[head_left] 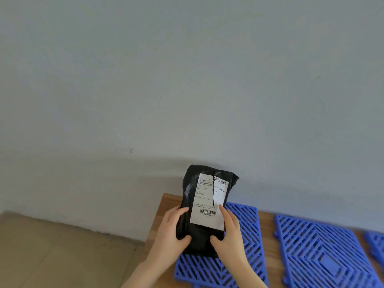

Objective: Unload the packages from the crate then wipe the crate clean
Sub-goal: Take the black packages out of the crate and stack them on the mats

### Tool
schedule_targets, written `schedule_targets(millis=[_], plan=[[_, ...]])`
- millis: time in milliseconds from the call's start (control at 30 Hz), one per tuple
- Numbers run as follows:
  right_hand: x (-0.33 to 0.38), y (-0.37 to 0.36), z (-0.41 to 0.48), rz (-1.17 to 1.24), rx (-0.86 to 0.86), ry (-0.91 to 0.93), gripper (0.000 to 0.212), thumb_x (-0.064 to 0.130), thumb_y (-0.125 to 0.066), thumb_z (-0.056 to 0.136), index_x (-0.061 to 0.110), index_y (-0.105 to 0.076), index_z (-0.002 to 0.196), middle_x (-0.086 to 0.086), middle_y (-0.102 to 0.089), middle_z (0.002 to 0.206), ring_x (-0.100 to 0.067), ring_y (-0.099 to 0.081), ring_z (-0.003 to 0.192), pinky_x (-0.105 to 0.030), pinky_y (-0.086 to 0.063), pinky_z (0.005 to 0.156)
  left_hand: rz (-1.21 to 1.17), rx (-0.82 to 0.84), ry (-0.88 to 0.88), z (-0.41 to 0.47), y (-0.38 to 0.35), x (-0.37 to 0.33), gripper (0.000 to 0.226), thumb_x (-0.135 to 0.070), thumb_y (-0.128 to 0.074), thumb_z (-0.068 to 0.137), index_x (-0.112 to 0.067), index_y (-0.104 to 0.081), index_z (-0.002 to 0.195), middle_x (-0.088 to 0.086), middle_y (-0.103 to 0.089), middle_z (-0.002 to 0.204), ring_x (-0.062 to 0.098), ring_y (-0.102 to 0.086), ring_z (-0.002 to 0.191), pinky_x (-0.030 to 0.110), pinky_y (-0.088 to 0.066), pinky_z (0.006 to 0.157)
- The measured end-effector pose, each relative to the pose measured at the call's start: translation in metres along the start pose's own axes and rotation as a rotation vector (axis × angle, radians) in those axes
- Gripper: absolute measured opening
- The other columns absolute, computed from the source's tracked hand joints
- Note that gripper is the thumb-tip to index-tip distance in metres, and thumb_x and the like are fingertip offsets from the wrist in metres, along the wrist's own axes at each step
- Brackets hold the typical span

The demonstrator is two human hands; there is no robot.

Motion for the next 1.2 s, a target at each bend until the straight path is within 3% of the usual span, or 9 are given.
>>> schedule_targets(millis=[100, 200, 367, 433, 600, 833, 933, 1000, 1200], plan=[[-0.002, -0.012, 0.012, -0.004, -0.087, -0.073, 0.066, -0.001, -0.063, 0.085, 0.032, -0.042, 0.139, 0.003, -0.023, 0.152, -0.014, -0.024, 0.14, -0.029, -0.037, 0.109, -0.003, 0.028, -0.032, 0.019, 0.0, 0.021, 0.07, -0.017, -0.074, 0.079, -0.047, -0.036, 0.13, -0.02, -0.031, 0.14, -0.009, -0.034, 0.127, 0.014, -0.032, 0.108], [-0.006, -0.025, 0.02, -0.044, -0.11, -0.1, 0.053, 0.003, -0.06, 0.09, 0.029, -0.049, 0.136, 0.007, -0.031, 0.15, -0.009, -0.031, 0.137, -0.016, -0.034, 0.102, 0.006, 0.101, -0.071, 0.031, -0.008, 0.034, 0.061, -0.025, -0.073, 0.081, -0.042, -0.045, 0.132, -0.028, -0.027, 0.141, -0.019, -0.028, 0.126, 0.0, -0.025, 0.101], [-0.009, -0.036, 0.032, -0.066, -0.128, -0.093, 0.051, 0.01, -0.051, 0.097, 0.03, -0.042, 0.143, 0.013, -0.028, 0.153, -0.004, -0.03, 0.137, -0.001, -0.031, 0.093, -0.035, 0.133, -0.096, 0.045, -0.017, 0.048, 0.052, -0.032, -0.067, 0.089, -0.034, -0.049, 0.138, -0.026, -0.021, 0.152, -0.01, -0.021, 0.138, 0.015, -0.023, 0.114], [-0.009, -0.038, 0.039, -0.085, -0.129, -0.101, 0.05, 0.013, -0.049, 0.098, 0.031, -0.039, 0.144, 0.014, -0.026, 0.154, -0.004, -0.029, 0.138, 0.007, -0.029, 0.082, -0.042, 0.136, -0.09, 0.049, -0.018, 0.051, 0.051, -0.034, -0.064, 0.091, -0.033, -0.047, 0.14, -0.023, -0.021, 0.154, -0.007, -0.021, 0.14, 0.015, -0.023, 0.113], [-0.007, -0.039, 0.051, -0.084, -0.119, -0.094, 0.049, 0.014, -0.047, 0.099, 0.028, -0.039, 0.145, 0.012, -0.025, 0.155, -0.003, -0.028, 0.138, 0.01, -0.024, 0.082, -0.047, 0.141, -0.061, 0.059, -0.021, 0.05, 0.05, -0.033, -0.062, 0.093, -0.033, -0.046, 0.141, -0.018, -0.021, 0.156, -0.008, -0.021, 0.136, 0.009, -0.021, 0.108], [-0.005, -0.031, 0.041, -0.04, -0.108, -0.04, 0.052, 0.024, -0.055, 0.096, 0.038, -0.037, 0.143, 0.014, -0.018, 0.156, -0.006, -0.019, 0.142, -0.019, -0.027, 0.108, -0.034, 0.155, -0.086, 0.052, -0.013, 0.048, 0.062, -0.047, -0.059, 0.091, -0.042, -0.031, 0.146, -0.025, -0.014, 0.154, -0.006, -0.018, 0.139, 0.026, -0.03, 0.114], [-0.007, -0.029, 0.021, -0.096, -0.121, 0.014, 0.061, 0.037, -0.062, 0.09, 0.051, -0.031, 0.14, 0.024, -0.002, 0.155, 0.002, -0.009, 0.141, -0.017, -0.024, 0.106, -0.046, 0.143, -0.078, 0.037, -0.008, 0.059, 0.075, -0.061, -0.061, 0.081, -0.056, -0.02, 0.144, -0.026, -0.005, 0.157, -0.002, -0.013, 0.142, 0.03, -0.028, 0.115], [-0.011, -0.032, 0.008, -0.157, -0.104, 0.034, 0.066, 0.045, -0.064, 0.086, 0.056, -0.026, 0.138, 0.029, 0.009, 0.152, 0.005, -0.005, 0.138, -0.017, -0.026, 0.105, -0.063, 0.178, -0.057, 0.03, -0.009, 0.067, 0.078, -0.063, -0.062, 0.078, -0.062, -0.016, 0.142, -0.026, -0.003, 0.156, 0.003, -0.016, 0.144, 0.036, -0.038, 0.112], [-0.021, -0.046, 0.001, -0.118, 0.062, -0.087, 0.064, 0.049, -0.051, 0.093, 0.055, -0.012, 0.144, 0.015, -0.004, 0.157, -0.009, -0.021, 0.142, -0.02, -0.033, 0.105, -0.092, 0.266, -0.036, 0.018, -0.025, 0.065, 0.072, -0.045, -0.056, 0.093, -0.062, -0.004, 0.14, -0.017, -0.027, 0.154, -0.005, -0.031, 0.133, 0.028, -0.038, 0.111]])
Point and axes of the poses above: each hand's wrist, its own z-axis towards the middle knuckle, its own y-axis out of the back of the hand, x = y × z, the point moved 5 cm from there along z, towards the middle knuckle
